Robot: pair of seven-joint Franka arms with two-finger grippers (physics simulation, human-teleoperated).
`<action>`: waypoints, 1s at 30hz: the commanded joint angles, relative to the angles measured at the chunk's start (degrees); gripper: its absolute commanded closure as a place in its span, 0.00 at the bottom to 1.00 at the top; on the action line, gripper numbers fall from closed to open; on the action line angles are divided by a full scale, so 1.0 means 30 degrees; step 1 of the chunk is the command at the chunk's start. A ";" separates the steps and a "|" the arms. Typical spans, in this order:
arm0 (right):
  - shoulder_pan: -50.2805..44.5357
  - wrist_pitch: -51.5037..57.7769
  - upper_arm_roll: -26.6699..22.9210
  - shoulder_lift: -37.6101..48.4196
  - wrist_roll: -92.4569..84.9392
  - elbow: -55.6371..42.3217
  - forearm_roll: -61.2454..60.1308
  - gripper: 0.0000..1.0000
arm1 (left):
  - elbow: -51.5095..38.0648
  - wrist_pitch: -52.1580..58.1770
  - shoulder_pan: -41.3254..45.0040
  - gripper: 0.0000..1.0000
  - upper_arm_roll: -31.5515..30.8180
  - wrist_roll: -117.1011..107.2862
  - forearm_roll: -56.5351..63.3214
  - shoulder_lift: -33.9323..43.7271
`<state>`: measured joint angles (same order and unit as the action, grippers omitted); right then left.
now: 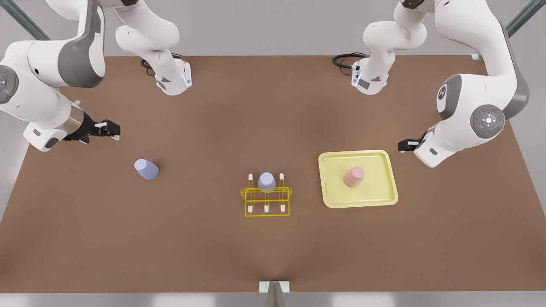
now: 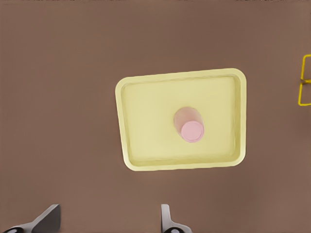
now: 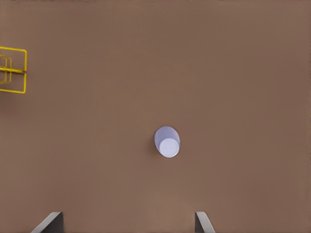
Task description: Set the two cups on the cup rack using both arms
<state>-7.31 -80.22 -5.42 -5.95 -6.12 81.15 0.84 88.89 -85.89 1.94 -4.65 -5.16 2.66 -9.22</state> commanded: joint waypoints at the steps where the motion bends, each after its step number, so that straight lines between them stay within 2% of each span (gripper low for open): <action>1: -0.0025 -0.0681 -0.0011 0.0020 -0.0803 -0.0008 0.0099 0.00 | -0.0010 -0.0520 -0.0004 0.00 -0.0004 -0.0183 0.0022 0.0025; 3: -0.0025 -0.0565 0.0018 -0.0243 -0.1037 0.0080 0.0158 0.00 | 0.0020 -0.0958 0.0142 0.00 -0.0004 -0.0301 -0.0095 -0.0822; 4: -0.0259 -0.0652 0.0106 -0.0214 -0.1008 0.1542 0.0801 0.00 | 0.0020 -0.1953 0.0524 0.00 -0.0033 -0.0359 -0.0036 -0.2227; 7: 0.0648 -0.9026 0.0077 -0.0243 -0.1008 0.8280 0.0861 0.01 | 0.0165 -0.5759 0.1168 0.00 -0.0297 -0.0534 0.0052 -0.5832; 8: 0.1000 -1.1342 0.0077 -0.0273 -0.1008 0.9746 0.0861 0.01 | 0.0517 -0.7606 0.1956 0.00 -0.0385 -0.1734 0.0052 -0.6244; 9: 0.1234 -1.2516 0.0077 -0.0507 -0.1008 1.0421 0.0803 0.01 | 0.1102 -0.9832 0.2545 0.00 -0.0355 -0.3171 0.0081 -0.6332; 12: 0.1996 -1.3748 0.0077 -0.1649 -0.0979 1.0861 0.0539 0.01 | 0.2039 -1.1653 0.2662 0.00 -0.0326 -0.3201 0.0550 -0.7007; 14: 0.2436 -1.6002 0.0077 -0.1796 -0.0949 1.2383 0.0480 0.01 | 0.4618 -1.2765 0.2780 0.00 -0.0326 -0.3260 0.0491 -0.5249; 15: 0.2494 -1.6618 0.0077 -0.1855 -0.0949 1.2824 0.0334 0.01 | 0.5438 -1.3468 0.2750 0.00 -0.0326 -0.3260 0.0462 -0.5219; 17: 0.2553 -1.6912 0.0077 -0.2909 -0.0920 1.2619 -0.0282 0.00 | 0.7373 -1.5051 0.2692 0.00 -0.0326 -0.3318 -0.0797 -0.4780; 24: 0.2348 -1.6912 0.0194 -0.3876 -0.0774 1.2911 -0.0487 0.00 | 0.8604 -1.5637 0.2838 0.00 -0.0326 -0.3933 -0.0768 -0.5131; 30: 0.2318 -1.8522 0.0194 -0.3525 -0.0979 1.4522 -0.0428 0.00 | 0.9512 -1.6633 0.2780 0.00 -0.0150 -0.3933 -0.0710 -0.5746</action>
<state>-0.35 -132.25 -4.83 -16.64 -8.14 124.17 -0.33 117.26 -132.93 10.34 -5.22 -13.17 0.41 -26.42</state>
